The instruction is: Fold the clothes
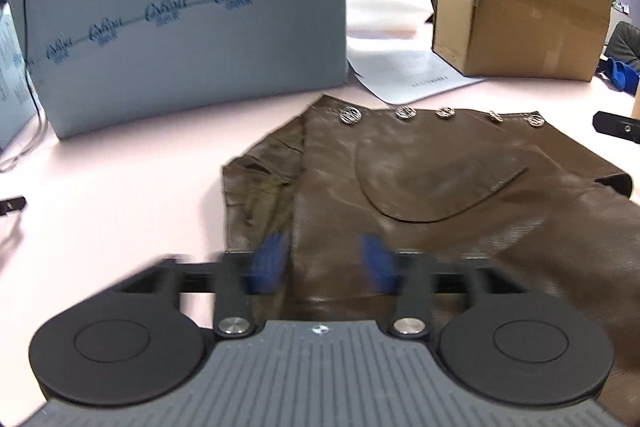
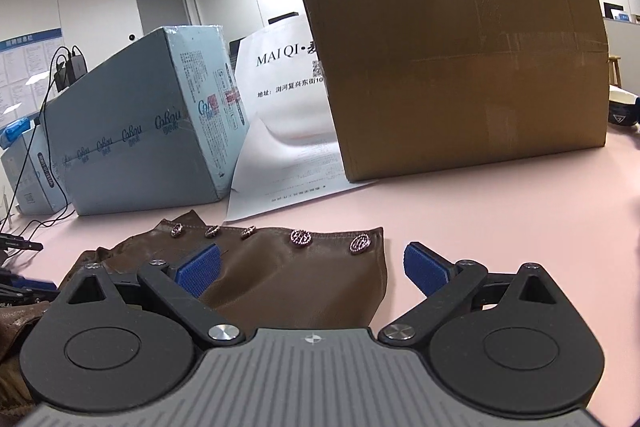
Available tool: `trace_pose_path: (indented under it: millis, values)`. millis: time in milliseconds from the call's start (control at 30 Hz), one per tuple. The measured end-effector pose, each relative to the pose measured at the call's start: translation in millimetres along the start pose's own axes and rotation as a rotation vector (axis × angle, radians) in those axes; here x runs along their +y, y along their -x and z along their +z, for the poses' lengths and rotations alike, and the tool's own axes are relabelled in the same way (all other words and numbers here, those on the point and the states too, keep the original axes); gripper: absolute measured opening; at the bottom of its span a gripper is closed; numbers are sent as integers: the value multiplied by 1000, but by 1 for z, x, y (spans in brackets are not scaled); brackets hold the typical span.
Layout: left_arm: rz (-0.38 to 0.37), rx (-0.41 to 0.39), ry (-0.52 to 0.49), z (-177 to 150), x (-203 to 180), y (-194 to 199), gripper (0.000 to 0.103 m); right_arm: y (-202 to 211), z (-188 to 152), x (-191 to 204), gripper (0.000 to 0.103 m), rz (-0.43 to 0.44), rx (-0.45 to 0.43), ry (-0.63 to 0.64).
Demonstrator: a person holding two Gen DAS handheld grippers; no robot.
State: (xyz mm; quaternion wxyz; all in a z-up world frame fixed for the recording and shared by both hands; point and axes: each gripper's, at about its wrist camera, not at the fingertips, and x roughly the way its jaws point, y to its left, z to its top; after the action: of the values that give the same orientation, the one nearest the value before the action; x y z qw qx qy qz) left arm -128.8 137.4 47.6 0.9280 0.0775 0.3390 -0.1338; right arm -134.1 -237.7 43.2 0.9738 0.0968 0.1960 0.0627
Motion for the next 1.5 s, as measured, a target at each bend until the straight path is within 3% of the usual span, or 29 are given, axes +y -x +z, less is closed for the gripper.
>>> trace_pose_path:
  millis: [167,300,500,567,600,767,833,933,1167,1500]
  values:
    - [-84,30,-31,-8,-2,-8,73,-5,-2,0,99,6,25,0]
    - [-115,57,21,-8,5,-19,81,-8,-4,2,99,6,40,7]
    - [-165,83,76,-10,14,-27,81,-11,-5,1,99,1,51,2]
    - [-173,77,61,-11,10,-25,69,-12,-6,1,99,-2,58,2]
    - [-185,73,56,-11,8,-24,57,-12,-6,2,99,-3,61,2]
    - [-207,54,31,-10,-1,-21,36,-14,-6,1,99,-7,67,3]
    - [-193,46,37,-11,-2,-19,23,-15,-6,1,99,-6,70,2]
    - [-153,34,30,-9,-8,-14,15,-15,-7,0,99,-9,71,4]
    - [-19,-39,24,2,-8,16,12,-12,-5,-1,99,-20,44,15]
    - [268,-241,103,6,57,122,12,-10,-4,0,99,-47,26,32]
